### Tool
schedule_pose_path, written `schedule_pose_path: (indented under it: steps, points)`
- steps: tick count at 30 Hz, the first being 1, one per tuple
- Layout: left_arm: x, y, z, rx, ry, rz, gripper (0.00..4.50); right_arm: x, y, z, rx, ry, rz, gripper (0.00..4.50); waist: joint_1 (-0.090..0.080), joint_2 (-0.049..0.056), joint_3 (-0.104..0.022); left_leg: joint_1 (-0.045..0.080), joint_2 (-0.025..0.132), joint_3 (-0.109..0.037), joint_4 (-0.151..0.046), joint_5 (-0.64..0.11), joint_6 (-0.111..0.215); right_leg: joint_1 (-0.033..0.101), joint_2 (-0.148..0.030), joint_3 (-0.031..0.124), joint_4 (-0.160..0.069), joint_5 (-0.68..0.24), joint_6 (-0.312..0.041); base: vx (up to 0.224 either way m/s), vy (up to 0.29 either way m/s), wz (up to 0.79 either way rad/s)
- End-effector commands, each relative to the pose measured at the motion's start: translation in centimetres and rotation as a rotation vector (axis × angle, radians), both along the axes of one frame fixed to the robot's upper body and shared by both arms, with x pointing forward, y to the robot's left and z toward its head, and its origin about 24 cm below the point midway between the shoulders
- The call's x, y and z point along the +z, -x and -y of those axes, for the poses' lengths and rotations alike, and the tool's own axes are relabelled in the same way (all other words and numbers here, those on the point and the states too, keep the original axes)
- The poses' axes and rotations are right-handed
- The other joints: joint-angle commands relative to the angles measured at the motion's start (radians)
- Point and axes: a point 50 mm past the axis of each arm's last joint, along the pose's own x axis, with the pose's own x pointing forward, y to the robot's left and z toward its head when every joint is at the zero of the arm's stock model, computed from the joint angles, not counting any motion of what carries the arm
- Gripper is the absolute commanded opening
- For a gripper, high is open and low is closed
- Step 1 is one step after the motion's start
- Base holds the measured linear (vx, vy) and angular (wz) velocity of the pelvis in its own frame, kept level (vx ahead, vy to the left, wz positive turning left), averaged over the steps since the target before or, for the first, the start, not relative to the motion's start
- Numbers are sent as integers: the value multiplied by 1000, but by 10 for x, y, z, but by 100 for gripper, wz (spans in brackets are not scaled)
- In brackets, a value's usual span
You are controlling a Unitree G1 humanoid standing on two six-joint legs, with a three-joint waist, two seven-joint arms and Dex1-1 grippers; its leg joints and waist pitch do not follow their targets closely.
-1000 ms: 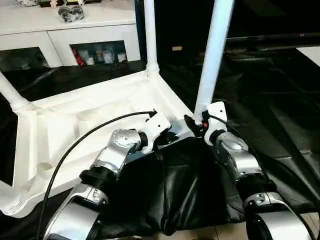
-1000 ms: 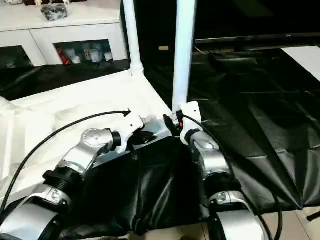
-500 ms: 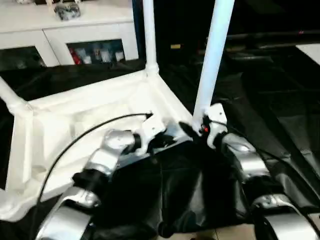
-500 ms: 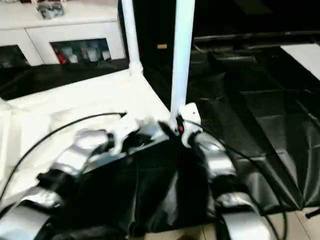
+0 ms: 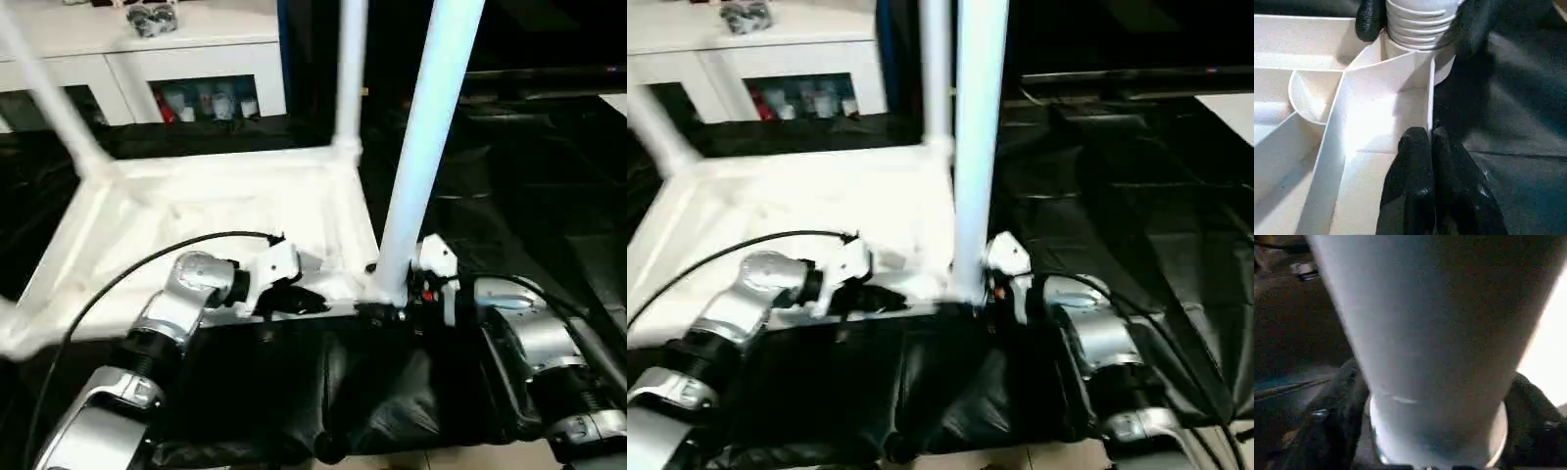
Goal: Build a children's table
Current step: Rotate leg to tighten
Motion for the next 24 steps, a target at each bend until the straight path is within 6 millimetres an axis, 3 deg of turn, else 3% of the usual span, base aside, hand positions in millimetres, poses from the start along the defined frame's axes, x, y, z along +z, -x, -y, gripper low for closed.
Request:
schedule_pose_path:
  steps: [1, 10, 13, 14, 15, 17, 19, 21, 24]
  points:
    - [9, -7, 6, 23, 23, 47, 0, -10, 20, -27, 217, -12, -80, 327, 1, -7, -61, 18, 71, -32, -71, -170, 80, 39, -87, 46, -62, -94, -273, 0, 0, 0]
    - [10, -7, 4, 33, 37, 41, 0, -12, 19, -32, 161, -21, -69, 287, 7, -3, -63, 17, 70, -32, -70, -170, 69, 39, -88, 44, -64, -101, -270, 0, 0, 0]
    - [11, -8, 10, 77, 67, 49, 0, -14, 6, -36, 9, -33, -36, 285, 2, -4, -61, 16, 69, -34, -73, -185, 54, 40, -89, 44, -64, -124, -269, 0, 0, 0]
    - [10, -11, 14, 125, 70, 59, 0, -18, -3, -38, -102, -12, -11, 285, -8, -3, -57, 17, 69, -34, -77, -207, 37, 33, -91, 45, -66, -154, -271, 0, 0, 0]
    - [9, -13, 16, 158, 69, 67, 0, -20, -9, -40, -174, 4, 6, 285, -22, -5, -52, 17, 64, -38, -81, -247, 13, 36, -90, 43, -72, -228, -261, 0, 0, 0]
    - [9, -15, 21, 205, 70, 81, 0, -23, -17, -43, -272, 21, 19, 283, -32, -5, -49, 21, 62, -40, -82, -278, -1, 36, -92, 45, -84, -317, -233, 0, 0, 0]
    - [8, -19, 33, 277, 85, 109, 0, -28, -26, -53, -415, 8, 1, 282, -43, -7, -50, 18, 61, -43, -83, -278, -7, 37, -91, 46, -84, -325, -226, 0, 0, 0]
    - [7, -20, 43, 329, 85, 115, 0, -31, -32, -64, -512, 3, -7, 281, -48, -4, -54, 23, 62, -40, -82, -260, -8, 31, -87, 48, -82, -273, -235, 0, 0, 0]
    - [7, -20, 54, 370, 98, 118, 0, -34, -37, -74, -628, 24, -9, 281, -48, -3, -56, 21, 60, -37, -79, -243, 5, 32, -87, 49, -80, -237, -241, 0, 0, 0]
